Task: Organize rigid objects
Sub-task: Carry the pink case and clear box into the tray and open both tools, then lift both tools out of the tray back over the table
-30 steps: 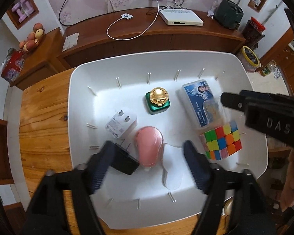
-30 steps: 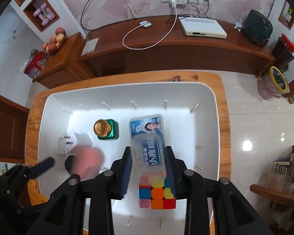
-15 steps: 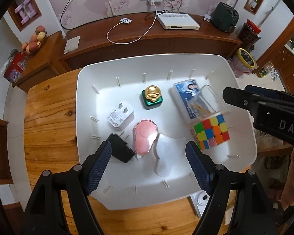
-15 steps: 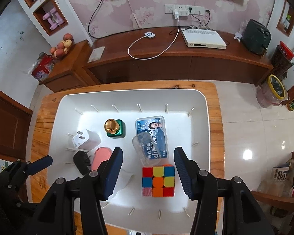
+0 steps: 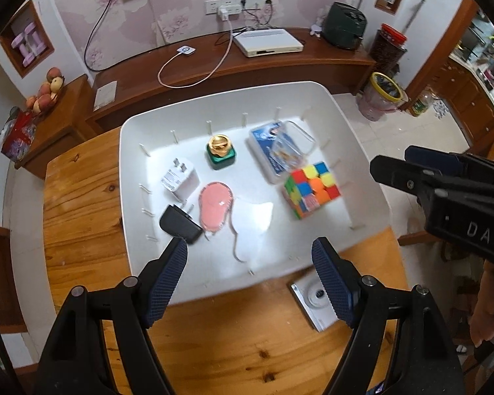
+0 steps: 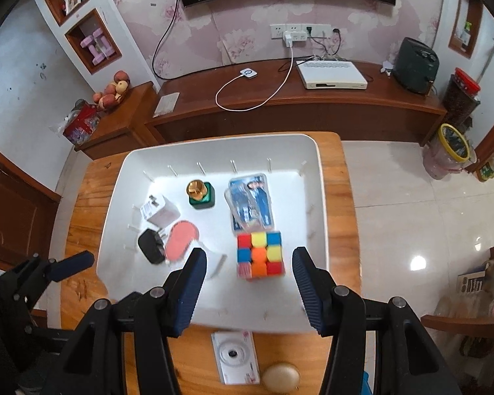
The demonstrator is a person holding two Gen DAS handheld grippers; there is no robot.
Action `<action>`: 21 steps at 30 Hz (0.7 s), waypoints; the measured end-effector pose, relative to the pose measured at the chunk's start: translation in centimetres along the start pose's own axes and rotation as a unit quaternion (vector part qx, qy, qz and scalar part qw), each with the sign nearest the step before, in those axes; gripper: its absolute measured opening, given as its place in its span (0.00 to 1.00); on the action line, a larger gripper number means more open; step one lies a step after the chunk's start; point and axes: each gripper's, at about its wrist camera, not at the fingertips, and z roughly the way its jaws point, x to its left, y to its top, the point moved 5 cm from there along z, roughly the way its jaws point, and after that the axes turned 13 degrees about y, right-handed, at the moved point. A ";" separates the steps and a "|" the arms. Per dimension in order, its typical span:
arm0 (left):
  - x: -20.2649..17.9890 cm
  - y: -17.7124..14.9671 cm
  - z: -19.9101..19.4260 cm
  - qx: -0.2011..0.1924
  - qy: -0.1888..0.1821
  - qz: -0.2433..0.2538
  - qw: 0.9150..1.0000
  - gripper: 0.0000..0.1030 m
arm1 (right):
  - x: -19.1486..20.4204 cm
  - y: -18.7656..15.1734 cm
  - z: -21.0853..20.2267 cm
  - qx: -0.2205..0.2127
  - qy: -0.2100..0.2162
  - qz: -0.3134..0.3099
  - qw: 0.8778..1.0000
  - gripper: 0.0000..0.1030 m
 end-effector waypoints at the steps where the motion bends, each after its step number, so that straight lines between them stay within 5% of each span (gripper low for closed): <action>1: -0.3 -0.3 -0.3 -0.002 -0.002 0.004 1.000 0.78 | -0.1 -0.5 -0.4 -0.003 -0.002 0.000 1.000 0.54; 21: -6.5 -6.3 -4.2 -0.016 -0.054 0.085 0.995 0.78 | -3.0 -13.5 -7.8 -0.046 -0.054 0.043 0.997 0.57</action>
